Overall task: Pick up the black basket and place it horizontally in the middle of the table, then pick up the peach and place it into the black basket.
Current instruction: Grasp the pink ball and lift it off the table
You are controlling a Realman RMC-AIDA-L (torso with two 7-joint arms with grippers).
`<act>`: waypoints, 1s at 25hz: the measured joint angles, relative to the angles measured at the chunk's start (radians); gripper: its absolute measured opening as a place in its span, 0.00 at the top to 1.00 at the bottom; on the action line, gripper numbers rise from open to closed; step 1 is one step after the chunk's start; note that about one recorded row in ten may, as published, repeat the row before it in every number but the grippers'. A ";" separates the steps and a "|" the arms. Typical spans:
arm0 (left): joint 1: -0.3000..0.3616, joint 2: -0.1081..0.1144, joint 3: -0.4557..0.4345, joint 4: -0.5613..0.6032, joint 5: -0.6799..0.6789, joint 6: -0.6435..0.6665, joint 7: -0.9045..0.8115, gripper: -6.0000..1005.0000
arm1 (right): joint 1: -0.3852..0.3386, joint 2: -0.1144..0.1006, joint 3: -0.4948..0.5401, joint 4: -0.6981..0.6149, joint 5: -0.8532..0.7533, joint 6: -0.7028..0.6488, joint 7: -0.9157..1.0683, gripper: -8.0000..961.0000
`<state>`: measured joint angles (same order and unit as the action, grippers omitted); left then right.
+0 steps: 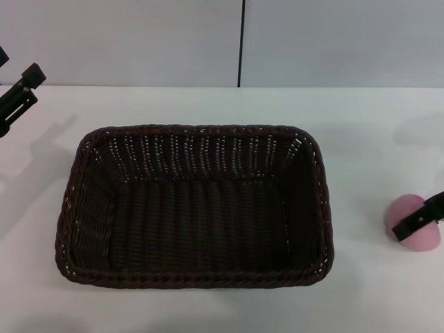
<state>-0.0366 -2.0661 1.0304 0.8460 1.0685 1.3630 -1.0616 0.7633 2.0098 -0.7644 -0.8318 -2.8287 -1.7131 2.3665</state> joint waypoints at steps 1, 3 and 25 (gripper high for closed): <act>0.000 0.000 0.000 0.000 0.000 0.000 0.000 0.29 | 0.000 0.000 0.000 0.000 0.000 0.000 0.000 0.25; -0.004 0.000 0.000 -0.003 -0.001 -0.001 0.000 0.29 | -0.001 0.001 0.006 -0.009 0.002 -0.010 -0.002 0.25; -0.019 -0.001 0.001 -0.028 -0.009 0.002 0.001 0.29 | -0.034 -0.055 0.022 -0.464 0.416 -0.339 0.050 0.78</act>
<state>-0.0552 -2.0673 1.0318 0.8183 1.0599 1.3647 -1.0610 0.7297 1.9543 -0.7426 -1.2955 -2.4126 -2.0520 2.4168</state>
